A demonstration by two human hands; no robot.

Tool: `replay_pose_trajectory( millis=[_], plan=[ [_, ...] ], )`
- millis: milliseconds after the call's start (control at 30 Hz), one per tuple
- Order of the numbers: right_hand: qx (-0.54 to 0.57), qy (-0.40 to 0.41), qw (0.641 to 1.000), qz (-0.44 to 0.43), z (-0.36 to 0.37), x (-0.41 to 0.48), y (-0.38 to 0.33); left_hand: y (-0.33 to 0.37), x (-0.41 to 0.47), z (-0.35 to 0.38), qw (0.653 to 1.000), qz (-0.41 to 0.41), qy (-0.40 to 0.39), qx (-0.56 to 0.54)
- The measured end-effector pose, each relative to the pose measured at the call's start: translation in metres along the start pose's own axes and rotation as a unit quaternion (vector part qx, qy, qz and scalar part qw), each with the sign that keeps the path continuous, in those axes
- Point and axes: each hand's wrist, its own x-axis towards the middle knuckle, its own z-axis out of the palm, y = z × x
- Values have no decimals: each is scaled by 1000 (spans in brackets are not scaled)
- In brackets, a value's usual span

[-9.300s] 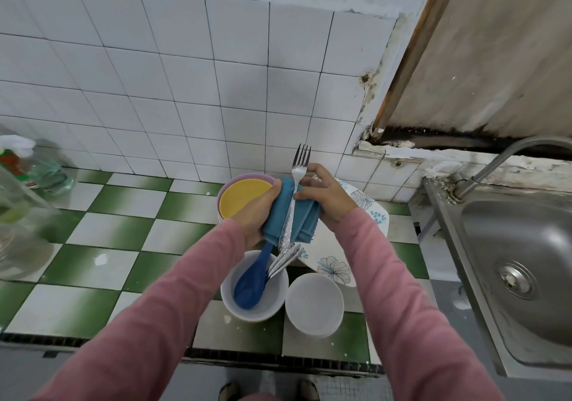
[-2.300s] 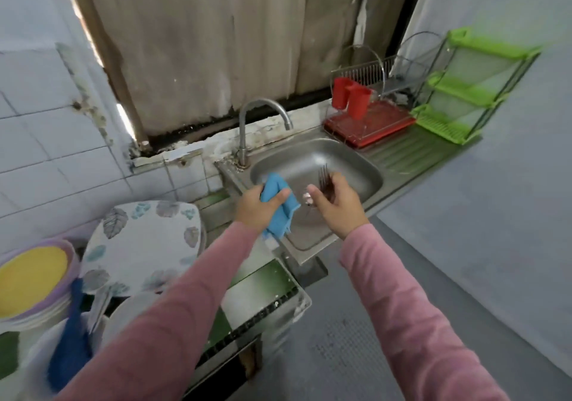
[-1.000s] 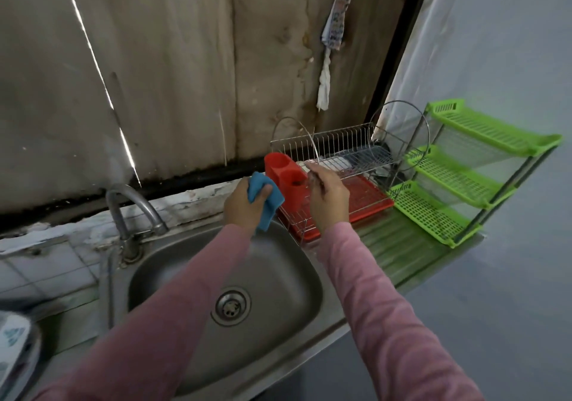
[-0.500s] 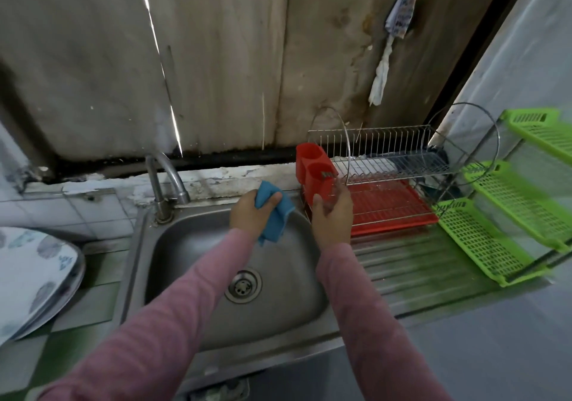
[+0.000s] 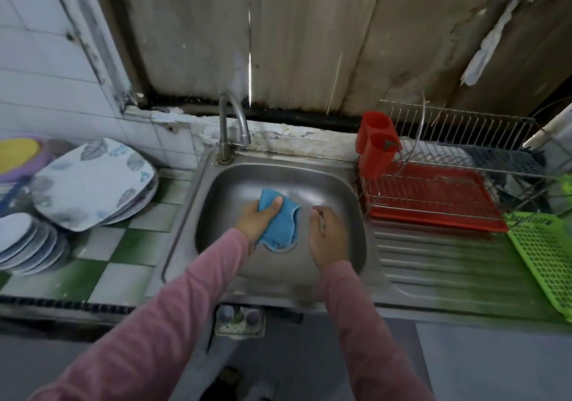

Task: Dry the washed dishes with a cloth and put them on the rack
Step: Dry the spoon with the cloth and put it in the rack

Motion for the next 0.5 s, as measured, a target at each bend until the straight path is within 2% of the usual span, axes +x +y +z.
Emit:
replay_pose_trajectory(
  millis=[67, 233, 500],
  plan=[
    [-1, -11, 1000, -3, 15, -9, -1, -7, -9, -17, 999, -2, 25, -20],
    [-9, -44, 998, -46, 57, -27, -15, -16, -23, -74, 993, 29, 115, 11],
    [-53, -111, 987, -100, 159, -80, -77, -26, -67, -209, 980, 51, 187, 40]
  ],
)
